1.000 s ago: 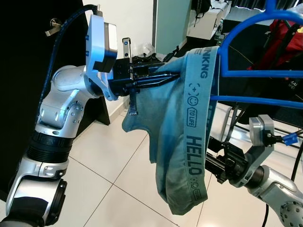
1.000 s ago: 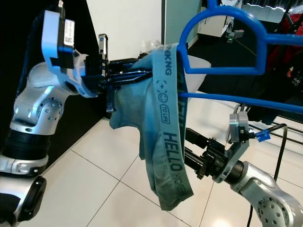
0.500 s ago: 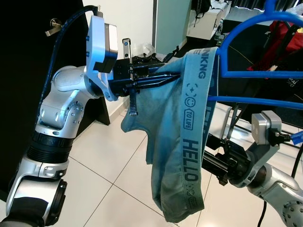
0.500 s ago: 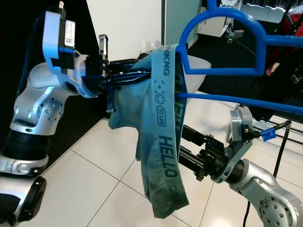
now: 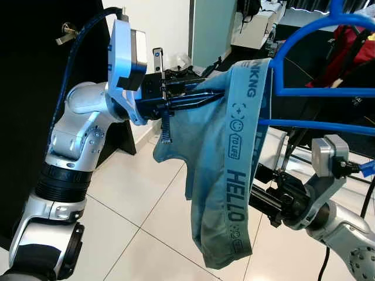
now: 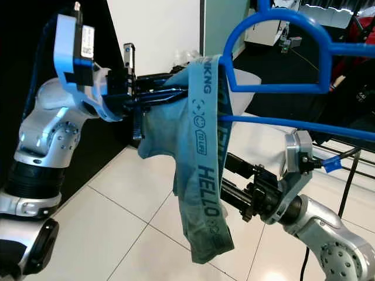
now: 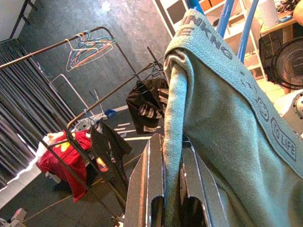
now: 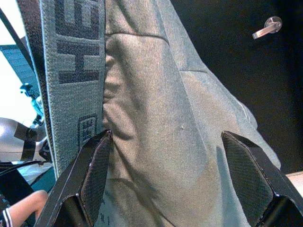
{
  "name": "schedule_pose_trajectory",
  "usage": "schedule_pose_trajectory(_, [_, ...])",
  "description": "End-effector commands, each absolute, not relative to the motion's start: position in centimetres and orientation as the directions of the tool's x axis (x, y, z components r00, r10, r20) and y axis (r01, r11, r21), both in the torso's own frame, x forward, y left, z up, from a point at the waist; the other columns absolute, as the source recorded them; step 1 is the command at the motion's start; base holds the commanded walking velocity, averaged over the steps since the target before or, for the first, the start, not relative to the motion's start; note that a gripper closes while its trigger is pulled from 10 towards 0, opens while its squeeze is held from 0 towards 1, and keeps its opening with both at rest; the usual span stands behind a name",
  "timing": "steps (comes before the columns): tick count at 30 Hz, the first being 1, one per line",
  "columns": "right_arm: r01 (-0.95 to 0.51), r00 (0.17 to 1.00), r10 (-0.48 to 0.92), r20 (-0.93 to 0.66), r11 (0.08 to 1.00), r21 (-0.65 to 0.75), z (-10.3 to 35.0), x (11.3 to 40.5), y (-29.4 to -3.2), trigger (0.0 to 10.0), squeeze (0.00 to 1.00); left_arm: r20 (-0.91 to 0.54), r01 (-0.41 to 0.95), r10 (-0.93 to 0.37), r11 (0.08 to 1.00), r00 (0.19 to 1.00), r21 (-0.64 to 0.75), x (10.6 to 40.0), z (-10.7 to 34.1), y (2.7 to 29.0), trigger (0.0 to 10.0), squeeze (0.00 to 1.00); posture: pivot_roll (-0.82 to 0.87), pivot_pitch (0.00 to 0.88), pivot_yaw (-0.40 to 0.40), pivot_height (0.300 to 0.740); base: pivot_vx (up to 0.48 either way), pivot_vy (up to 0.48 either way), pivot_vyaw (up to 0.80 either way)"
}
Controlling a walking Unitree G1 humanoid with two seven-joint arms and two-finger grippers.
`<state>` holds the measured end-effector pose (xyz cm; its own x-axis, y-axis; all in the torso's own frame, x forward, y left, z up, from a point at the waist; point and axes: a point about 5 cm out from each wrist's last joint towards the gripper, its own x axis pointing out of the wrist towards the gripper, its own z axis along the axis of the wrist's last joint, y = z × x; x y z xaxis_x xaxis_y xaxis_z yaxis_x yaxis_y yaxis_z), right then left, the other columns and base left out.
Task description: Hang hanger
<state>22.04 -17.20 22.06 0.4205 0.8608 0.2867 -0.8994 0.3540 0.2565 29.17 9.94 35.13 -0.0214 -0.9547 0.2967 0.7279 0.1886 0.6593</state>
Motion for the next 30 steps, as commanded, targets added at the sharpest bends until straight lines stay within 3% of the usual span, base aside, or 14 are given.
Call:
schedule_pose_trajectory(1, [-0.905,0.408,0.868,0.283,0.343,0.251,22.3,21.9,-17.0,10.0,0.0,0.301,0.728,-0.953,0.188,-0.026,0.659,29.0,35.0,9.8,10.0,0.0,-0.05,0.093,0.017,0.74,0.0,0.0,0.0])
schedule_pose_trajectory(30, [-0.922,0.386,0.83,0.402,0.328,0.208,24.9,22.0,-16.9,10.0,0.0,0.305,0.736,-0.952,0.196,-0.015,0.648,29.2,34.4,9.6,10.0,0.0,-0.05,0.098,0.017,0.74,0.0,0.0,0.0])
